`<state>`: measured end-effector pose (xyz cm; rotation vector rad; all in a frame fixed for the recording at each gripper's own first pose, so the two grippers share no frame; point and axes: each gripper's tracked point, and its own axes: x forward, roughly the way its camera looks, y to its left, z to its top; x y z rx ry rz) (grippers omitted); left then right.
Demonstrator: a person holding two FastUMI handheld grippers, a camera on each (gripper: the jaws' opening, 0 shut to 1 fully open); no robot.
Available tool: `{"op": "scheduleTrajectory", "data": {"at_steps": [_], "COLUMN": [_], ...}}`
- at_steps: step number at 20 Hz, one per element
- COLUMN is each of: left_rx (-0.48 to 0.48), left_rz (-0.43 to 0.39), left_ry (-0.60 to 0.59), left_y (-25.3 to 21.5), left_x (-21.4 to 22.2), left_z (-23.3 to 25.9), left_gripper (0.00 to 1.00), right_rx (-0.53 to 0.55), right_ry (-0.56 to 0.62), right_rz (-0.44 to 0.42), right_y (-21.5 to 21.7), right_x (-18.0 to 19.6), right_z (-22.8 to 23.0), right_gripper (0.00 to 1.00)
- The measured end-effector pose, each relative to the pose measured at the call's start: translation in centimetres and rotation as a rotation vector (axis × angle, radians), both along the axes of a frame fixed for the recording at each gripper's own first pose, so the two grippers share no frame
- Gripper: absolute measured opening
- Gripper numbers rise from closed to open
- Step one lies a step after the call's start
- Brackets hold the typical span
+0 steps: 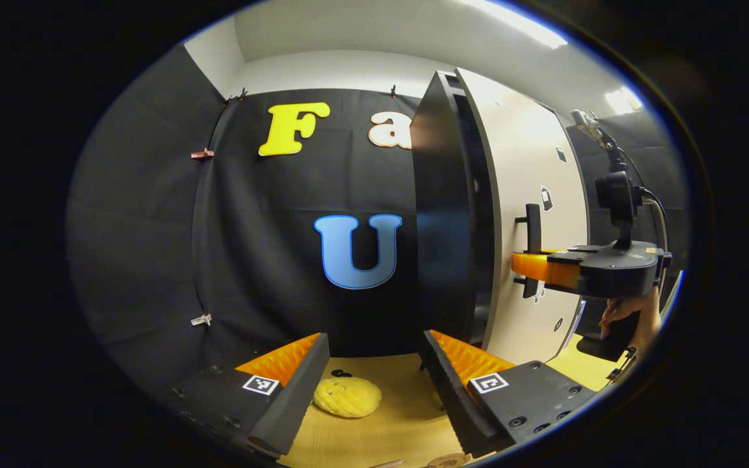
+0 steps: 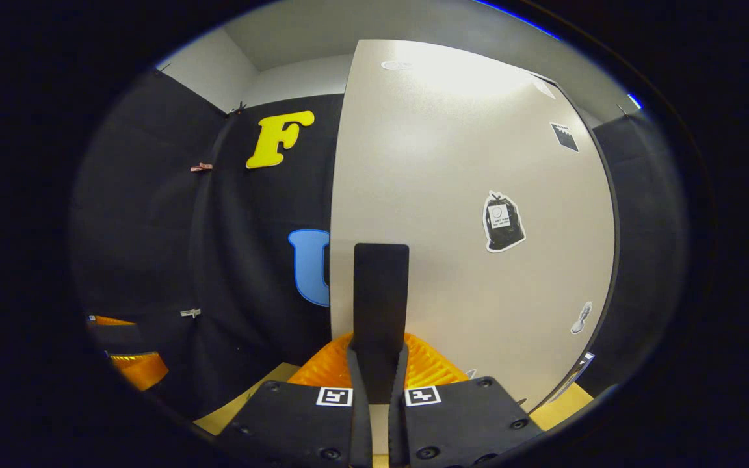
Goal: Open the cabinet door with the right hand, grasp the bottle in the cabinet with the left hand and place it on the coaster, then close the cabinet door with the right hand.
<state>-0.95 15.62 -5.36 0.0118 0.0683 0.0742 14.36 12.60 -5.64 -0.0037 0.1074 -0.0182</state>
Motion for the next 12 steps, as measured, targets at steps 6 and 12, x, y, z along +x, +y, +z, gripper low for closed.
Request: {"op": "scheduleTrajectory", "data": {"at_steps": [6,12], "left_rx": [-0.031,0.007], "left_rz": [-0.077,-0.123], "left_ry": [-0.054,-0.082], "left_y": [-4.0,-7.4], "left_x": [-1.8,-3.2], "left_z": [1.8,3.1], "left_gripper": [0.91,0.91], "right_rx": [0.024,0.054], "right_ry": [0.017,0.025], "right_rz": [0.028,0.059], "right_y": [-0.8,-2.4], "right_x": [-3.3,-7.5], "right_z": [0.7,1.6], "right_gripper": [0.14,0.14]}}
